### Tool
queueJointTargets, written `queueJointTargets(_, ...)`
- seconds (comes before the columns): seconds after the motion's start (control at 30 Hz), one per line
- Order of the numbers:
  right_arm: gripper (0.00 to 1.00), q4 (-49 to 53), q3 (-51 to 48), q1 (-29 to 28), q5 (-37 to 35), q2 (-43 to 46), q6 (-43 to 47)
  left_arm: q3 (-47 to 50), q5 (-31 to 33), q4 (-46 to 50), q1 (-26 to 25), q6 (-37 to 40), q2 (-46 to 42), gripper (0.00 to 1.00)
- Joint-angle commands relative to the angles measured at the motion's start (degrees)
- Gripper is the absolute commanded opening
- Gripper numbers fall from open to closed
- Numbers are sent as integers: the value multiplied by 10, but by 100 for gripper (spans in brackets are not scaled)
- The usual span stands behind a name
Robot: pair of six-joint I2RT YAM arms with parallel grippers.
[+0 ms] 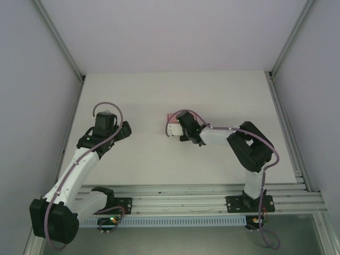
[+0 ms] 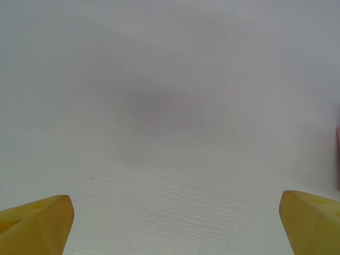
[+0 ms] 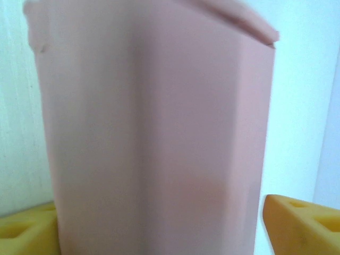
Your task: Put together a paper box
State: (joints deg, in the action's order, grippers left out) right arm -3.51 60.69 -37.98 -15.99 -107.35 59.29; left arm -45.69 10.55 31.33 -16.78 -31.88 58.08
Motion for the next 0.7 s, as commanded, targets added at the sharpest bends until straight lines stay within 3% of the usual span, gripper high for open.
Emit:
queueJointTargets(0.0, 99, 181, 24, -5, 63, 47, -69, -3, 7, 7, 4, 6, 6, 100)
queueJointTargets(0.17, 100, 238, 19, -1, 155, 153, -116, -21, 5, 3, 5, 25, 15, 100)
queueJointTargets(0.3, 100, 231, -1, 39, 233, 266, -232, -25, 35, -22, 6, 60, 10, 100)
queueJointTargets(0.43, 100, 172, -49, 145, 249, 357, -411, 8, 95, -104, 10, 112, 6, 100)
queueJointTargets(0.53, 100, 75, -121, 235, 183, 383, -506, 62, 129, -217, 32, 165, 14, 100)
queueJointTargets(0.67, 100, -70, -231, 336, 209, 371, -560, 140, 159, -397, 68, 241, 52, 100)
